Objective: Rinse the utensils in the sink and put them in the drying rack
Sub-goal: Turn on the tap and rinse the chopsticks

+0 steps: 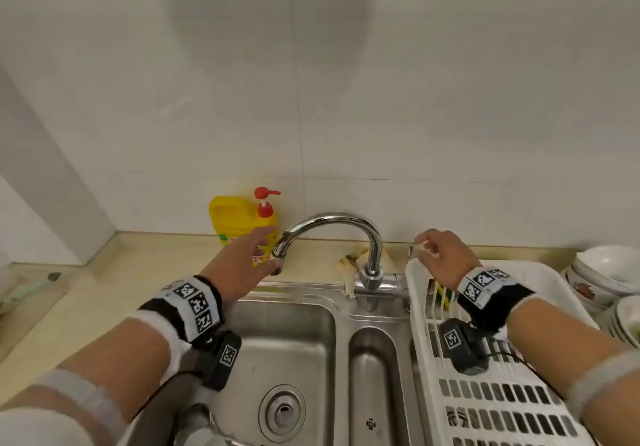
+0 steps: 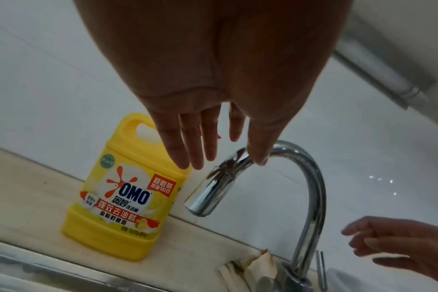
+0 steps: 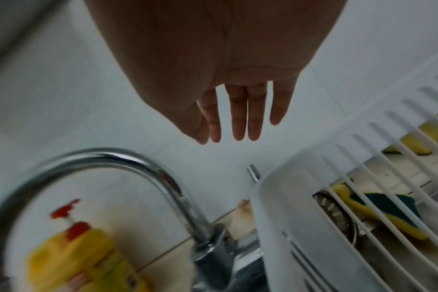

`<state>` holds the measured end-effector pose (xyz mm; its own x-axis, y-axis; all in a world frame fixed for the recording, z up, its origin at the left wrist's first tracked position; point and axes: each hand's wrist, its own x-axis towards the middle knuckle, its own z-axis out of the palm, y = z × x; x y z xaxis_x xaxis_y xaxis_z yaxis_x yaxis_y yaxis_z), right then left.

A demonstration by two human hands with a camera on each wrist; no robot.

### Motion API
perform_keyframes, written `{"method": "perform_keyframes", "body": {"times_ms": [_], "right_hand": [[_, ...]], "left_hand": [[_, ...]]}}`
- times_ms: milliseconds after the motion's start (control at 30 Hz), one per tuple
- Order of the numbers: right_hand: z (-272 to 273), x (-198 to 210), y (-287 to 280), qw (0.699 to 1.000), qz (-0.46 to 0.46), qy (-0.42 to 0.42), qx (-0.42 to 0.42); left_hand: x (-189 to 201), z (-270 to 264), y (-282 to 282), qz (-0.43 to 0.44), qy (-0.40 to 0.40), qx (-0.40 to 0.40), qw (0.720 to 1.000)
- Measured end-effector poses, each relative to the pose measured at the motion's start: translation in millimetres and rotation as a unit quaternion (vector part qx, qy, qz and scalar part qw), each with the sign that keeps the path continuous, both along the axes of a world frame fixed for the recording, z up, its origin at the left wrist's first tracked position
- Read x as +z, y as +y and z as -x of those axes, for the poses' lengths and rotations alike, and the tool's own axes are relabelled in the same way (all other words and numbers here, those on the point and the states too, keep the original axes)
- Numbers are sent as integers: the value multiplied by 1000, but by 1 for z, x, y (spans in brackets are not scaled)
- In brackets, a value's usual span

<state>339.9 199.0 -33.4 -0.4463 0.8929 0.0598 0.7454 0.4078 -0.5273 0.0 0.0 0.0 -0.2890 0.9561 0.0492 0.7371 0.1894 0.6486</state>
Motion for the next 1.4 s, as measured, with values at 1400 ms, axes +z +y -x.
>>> {"method": "perform_keyframes", "body": {"times_ms": [1400], "right_hand": [[19,-70,82,992,74,-104,-21]], "left_hand": [[-4,-5,26,13,130,15,991]]}}
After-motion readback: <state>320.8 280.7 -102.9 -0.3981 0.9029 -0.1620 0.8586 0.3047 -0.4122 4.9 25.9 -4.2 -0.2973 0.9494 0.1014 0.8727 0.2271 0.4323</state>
